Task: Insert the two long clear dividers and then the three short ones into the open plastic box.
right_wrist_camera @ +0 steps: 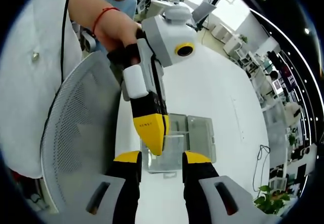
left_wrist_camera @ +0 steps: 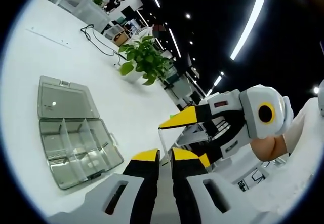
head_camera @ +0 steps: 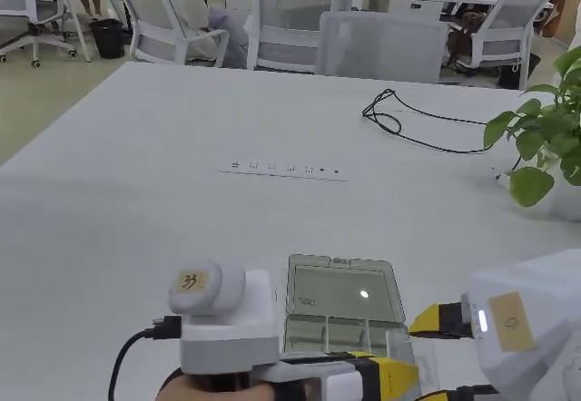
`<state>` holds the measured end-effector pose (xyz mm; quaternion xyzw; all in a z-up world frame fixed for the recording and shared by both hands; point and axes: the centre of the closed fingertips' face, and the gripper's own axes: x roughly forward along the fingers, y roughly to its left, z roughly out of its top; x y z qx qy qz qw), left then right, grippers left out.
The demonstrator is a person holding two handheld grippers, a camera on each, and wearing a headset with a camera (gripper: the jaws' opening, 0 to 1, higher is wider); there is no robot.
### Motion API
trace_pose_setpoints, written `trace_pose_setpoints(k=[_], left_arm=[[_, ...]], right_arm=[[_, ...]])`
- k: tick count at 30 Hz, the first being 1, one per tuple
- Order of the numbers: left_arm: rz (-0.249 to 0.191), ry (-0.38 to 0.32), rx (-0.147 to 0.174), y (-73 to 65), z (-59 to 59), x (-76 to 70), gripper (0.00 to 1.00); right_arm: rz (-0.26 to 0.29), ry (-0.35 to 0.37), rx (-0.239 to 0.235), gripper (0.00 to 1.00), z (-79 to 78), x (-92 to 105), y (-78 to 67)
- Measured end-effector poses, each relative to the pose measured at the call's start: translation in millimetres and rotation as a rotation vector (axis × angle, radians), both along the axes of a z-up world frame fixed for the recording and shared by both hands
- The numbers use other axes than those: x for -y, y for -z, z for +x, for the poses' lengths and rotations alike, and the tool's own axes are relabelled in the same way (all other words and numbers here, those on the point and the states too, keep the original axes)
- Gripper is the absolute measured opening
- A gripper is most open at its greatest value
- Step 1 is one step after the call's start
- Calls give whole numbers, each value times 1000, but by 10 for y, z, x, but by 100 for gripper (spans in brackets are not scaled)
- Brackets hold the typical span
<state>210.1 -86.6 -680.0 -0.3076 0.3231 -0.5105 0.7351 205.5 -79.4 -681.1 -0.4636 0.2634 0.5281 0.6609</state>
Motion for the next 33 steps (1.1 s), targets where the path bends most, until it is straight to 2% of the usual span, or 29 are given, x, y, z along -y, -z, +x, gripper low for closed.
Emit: trace_pose_setpoints(k=[6,15,23,24,25,27,28,30,32,33], left_arm=[[-1,2,-5,14,-13,7,0],[2,0,-10,29,-21,8,0],[-22,-25,-46,34,-10,-7,0],[-19,-31,-47,40,-1,-13,0],[4,-14,-46,79,-36,-31,0],[-28,-21,-48,34,-34,-10,0],[-33,-21,-49,25,-37,-8,0],[-11,-21,-33,55,-24,-23,0],[-15,-19,-32,45,-19,-28,0],[-8,-15,-19,47,-15,-38,0]], right_arm=[[-11,-5,5,33,-4,-1,11],[-22,-13,14,33,-9,-2,25],[-27,-24,29,33,-7,-9,21],[-27,-26,31,33,-6,-11,20],[-27,-23,34,31,2,-7,15],[-24,-20,31,31,5,-9,14],[-24,-20,31,32,7,-8,14],[-20,-22,31,32,14,-13,-2],[-2,-13,30,33,39,-12,-49],[8,-9,24,34,52,-4,-74]])
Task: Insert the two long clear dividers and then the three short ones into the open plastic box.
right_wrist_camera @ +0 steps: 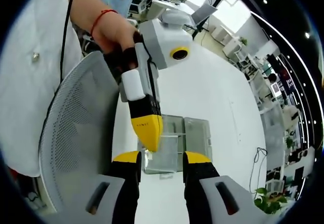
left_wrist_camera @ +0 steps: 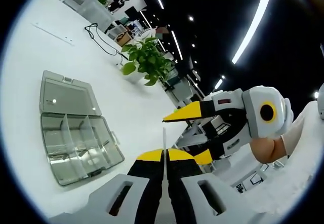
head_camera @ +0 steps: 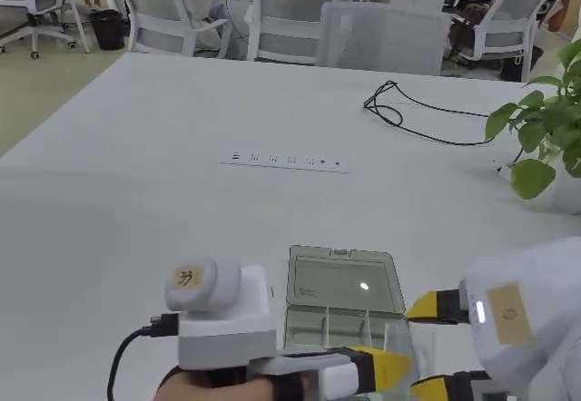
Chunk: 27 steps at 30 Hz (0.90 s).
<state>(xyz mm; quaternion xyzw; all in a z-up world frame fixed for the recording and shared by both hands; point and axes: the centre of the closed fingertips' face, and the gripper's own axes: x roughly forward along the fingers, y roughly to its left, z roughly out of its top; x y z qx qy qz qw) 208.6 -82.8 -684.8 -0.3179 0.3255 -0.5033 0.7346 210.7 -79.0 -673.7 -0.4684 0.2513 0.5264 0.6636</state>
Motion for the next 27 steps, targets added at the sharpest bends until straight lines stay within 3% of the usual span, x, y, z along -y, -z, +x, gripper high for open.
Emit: trace_pose_setpoints(k=[4,6,9,11,12,14,16,20,22,27], left_arm=[[62,53,101,38,-38,-30,0],[81,90,164,28,-73,-39,0],[89,133,218,5,-127,-61,0],[83,165,273,-32,-167,-66,0],[84,169,281,-37,-173,-68,0],[96,201,353,-59,-208,-76,0],[100,229,403,-89,-252,-74,0],[110,275,494,-120,-312,-76,0],[99,297,526,-155,-357,-71,0],[83,310,565,-218,-384,-79,0]], right_arm=[[73,25,-73,33,20,11,-76],[130,35,-127,32,26,0,-149],[194,38,-238,29,-5,-3,-211],[210,18,-298,26,-49,-7,-218],[216,19,-311,25,-56,-9,-221],[237,9,-371,22,-99,-28,-226],[250,-3,-441,19,-172,-54,-223],[244,-44,-505,17,-256,-81,-196],[251,-58,-535,16,-290,-108,-195],[260,-88,-607,12,-387,-162,-197]])
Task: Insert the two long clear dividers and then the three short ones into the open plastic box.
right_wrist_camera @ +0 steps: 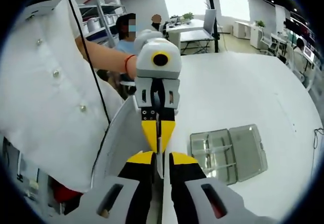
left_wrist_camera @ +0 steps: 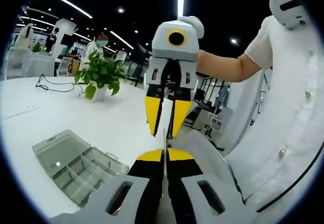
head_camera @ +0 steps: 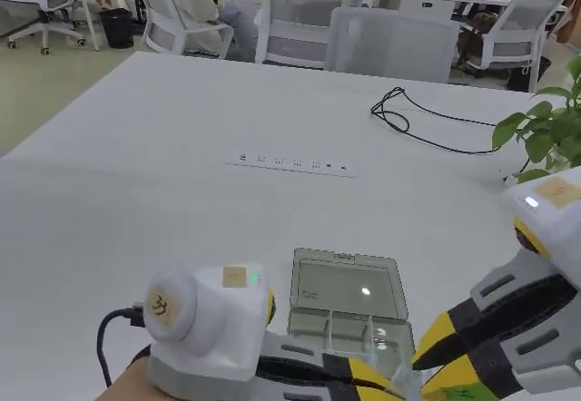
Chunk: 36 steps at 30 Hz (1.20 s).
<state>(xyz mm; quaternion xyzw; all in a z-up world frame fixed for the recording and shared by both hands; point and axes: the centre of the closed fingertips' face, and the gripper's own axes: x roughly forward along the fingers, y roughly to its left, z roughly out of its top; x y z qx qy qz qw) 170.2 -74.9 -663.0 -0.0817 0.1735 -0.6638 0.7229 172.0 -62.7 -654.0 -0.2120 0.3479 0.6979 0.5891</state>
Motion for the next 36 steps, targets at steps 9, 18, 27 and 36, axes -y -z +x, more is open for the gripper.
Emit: trace_pose_setpoints(k=[9,18,27,36], left_arm=[[-9,13,31,-30,-26,-17,0],[-9,12,38,-18,-31,-37,0],[-8,-1,46,-1,-6,-52,0],[-9,-22,46,12,23,-67,0]], right_arm=[[13,-27,-64,6,-15,-16,35],[27,-45,-88,3,-61,-48,37],[30,-48,-78,3,-51,-74,48],[22,-41,-66,3,-29,-68,61]])
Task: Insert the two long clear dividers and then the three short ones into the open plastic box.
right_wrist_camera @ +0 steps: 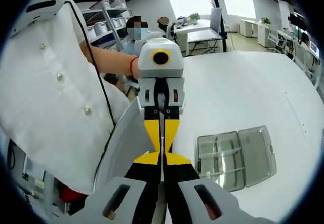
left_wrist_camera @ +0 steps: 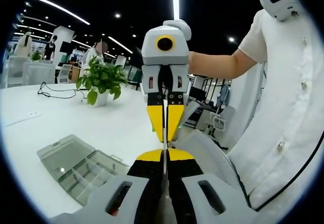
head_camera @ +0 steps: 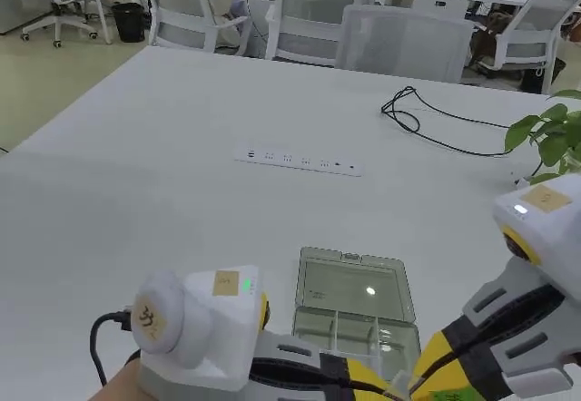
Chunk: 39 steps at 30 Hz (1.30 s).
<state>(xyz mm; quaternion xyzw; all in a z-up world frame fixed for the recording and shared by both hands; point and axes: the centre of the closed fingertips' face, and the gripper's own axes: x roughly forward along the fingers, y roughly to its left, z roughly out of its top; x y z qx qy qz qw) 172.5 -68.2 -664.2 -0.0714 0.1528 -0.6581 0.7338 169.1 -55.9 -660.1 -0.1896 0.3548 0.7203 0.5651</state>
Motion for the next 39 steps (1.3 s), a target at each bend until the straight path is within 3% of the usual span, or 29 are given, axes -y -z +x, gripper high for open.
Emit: trace_pose_setpoints(k=[11,19,29,39], left_arm=[[27,-47,6,70,59,-138,1],[51,-102,8,131,125,-294,6],[93,-178,-1,262,220,-510,17],[141,-245,-6,394,317,-676,42]], right_arm=[[-13,32,26,3,98,91,-19],[-38,74,63,3,260,187,21],[-82,116,112,3,479,287,130],[-140,124,163,3,639,361,284]])
